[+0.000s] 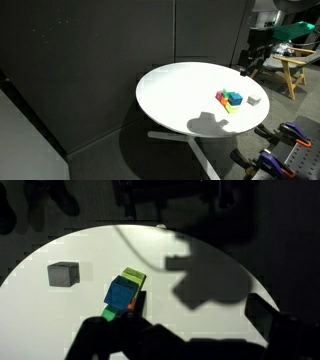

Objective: Put the blue block on top of the yellow block.

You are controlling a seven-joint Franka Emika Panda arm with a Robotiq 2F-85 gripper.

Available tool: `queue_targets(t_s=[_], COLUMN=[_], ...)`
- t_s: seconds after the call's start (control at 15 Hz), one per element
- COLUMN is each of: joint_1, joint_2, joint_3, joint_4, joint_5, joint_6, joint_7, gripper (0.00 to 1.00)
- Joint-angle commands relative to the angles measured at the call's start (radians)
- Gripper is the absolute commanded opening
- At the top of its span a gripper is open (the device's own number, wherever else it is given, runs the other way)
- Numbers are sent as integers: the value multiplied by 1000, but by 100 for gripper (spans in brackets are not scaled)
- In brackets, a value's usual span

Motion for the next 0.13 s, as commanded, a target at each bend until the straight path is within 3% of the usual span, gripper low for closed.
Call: queue_targets(t_s=[0.0, 0.07], joint_1=[0, 0], joint_2=[0, 0], joint_3=[-1, -1], joint_4=[1, 1], joint_5=[0, 0], joint_6=[-2, -2], joint_7=[0, 0], gripper=[100, 100])
